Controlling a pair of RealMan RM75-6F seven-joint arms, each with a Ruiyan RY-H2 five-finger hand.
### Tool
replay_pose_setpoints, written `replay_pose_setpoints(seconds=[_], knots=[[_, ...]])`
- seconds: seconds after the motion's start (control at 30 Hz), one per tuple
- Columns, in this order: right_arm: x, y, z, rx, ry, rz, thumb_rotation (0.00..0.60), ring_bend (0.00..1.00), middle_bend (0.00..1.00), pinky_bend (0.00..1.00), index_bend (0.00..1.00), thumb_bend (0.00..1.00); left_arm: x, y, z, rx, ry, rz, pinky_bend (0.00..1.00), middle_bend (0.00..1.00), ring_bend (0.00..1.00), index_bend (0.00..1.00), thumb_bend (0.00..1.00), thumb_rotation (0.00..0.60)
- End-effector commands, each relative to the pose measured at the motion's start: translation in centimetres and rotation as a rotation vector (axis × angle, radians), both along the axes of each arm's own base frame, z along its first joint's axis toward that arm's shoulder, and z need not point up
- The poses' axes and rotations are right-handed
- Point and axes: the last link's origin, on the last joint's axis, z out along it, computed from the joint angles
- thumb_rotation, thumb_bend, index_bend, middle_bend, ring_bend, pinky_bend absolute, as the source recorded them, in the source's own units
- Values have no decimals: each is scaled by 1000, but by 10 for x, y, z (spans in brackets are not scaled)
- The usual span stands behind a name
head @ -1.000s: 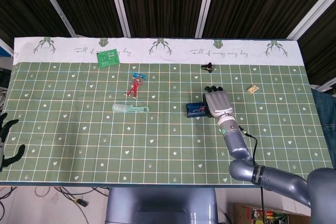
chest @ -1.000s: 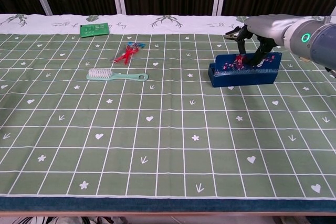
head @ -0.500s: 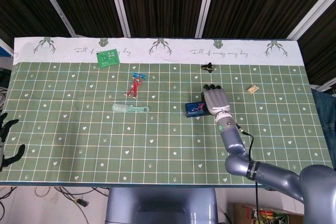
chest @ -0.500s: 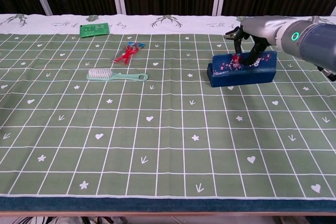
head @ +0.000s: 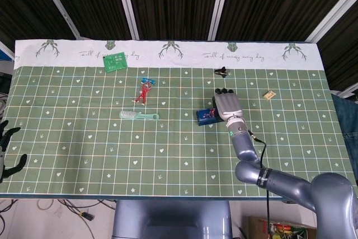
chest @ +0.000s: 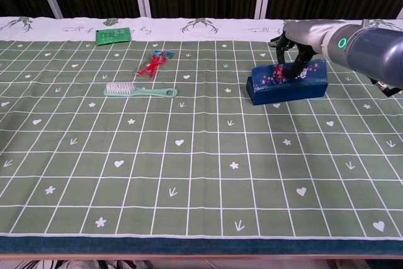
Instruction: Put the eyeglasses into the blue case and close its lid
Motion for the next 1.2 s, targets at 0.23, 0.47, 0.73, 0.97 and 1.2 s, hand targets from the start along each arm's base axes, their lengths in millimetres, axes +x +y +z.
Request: replay_pose_setpoints(seconds=[0.23, 0.47, 0.73, 0.97, 1.2], knots=[[3, -4, -9, 27, -9, -19, 600, 161, 165, 208, 310, 548, 0, 0, 0, -1, -1, 2, 0, 0, 0, 173, 354, 600], [6, -2, -11, 33, -26, -11, 600, 161, 160, 208, 171, 548, 0, 1, 0, -3, 0, 3, 0, 0, 0, 173, 354, 600], [9, 2, -6, 23, -70, 5, 600, 161, 160, 208, 164, 548, 0, 0, 0, -4, 1, 2, 0, 0, 0, 172, 354, 600], [5, 10, 13, 14, -109, 28, 600, 161, 161, 208, 164, 530, 0, 0, -1, -6, 0, 2, 0, 0, 0, 173, 353, 600], [-18, 32, 41, 38, -62, 31, 600, 108, 122, 202, 161, 291, 0, 0, 0, -2, -1, 2, 0, 0, 0, 173, 354, 600]])
